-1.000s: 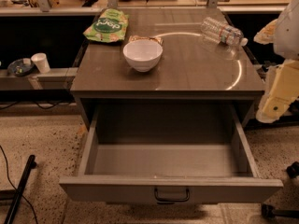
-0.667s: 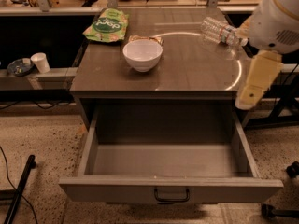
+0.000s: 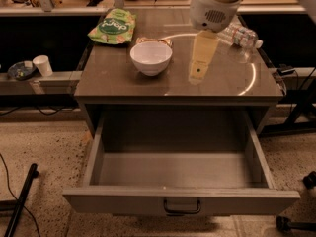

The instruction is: Place orange can into top drawer

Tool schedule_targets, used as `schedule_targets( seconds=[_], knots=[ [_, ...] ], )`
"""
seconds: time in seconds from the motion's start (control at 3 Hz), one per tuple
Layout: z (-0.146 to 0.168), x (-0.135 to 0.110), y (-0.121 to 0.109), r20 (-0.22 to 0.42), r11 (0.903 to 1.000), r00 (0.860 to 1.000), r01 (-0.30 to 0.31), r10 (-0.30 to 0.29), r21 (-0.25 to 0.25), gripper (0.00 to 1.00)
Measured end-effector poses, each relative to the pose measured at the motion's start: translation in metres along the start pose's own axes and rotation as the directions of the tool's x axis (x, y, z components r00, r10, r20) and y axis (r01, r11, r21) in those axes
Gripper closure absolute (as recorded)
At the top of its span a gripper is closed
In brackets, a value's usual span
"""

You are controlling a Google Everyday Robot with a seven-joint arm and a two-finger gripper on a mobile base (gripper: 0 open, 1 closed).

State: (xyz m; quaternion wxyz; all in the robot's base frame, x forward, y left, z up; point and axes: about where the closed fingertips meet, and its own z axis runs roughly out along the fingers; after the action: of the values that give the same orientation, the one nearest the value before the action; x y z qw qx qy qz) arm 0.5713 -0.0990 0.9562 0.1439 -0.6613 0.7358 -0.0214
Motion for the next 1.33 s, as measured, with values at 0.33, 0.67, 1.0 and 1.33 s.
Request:
schedule_targets(
  seconds=[0.33, 0.67, 1.0, 1.33],
  knots=[
    [0.030, -0.058, -0.048, 0.044, 0.9994, 0.999, -0.020, 0.021, -0.027, 0.00],
    [0.044, -0.082, -0.074, 0.068, 0.9949, 0.993, -0.097, 0.099, -0.026, 0.00],
    [0.054, -0.100, -0.096, 0.106, 0.9794, 0.974, -0.201, 0.201, -0.011, 0.00],
    [0.073, -0.117, -0.111, 0.119, 0.9583, 0.951, -0.286, 0.284, -0.002, 0.00]
  ],
)
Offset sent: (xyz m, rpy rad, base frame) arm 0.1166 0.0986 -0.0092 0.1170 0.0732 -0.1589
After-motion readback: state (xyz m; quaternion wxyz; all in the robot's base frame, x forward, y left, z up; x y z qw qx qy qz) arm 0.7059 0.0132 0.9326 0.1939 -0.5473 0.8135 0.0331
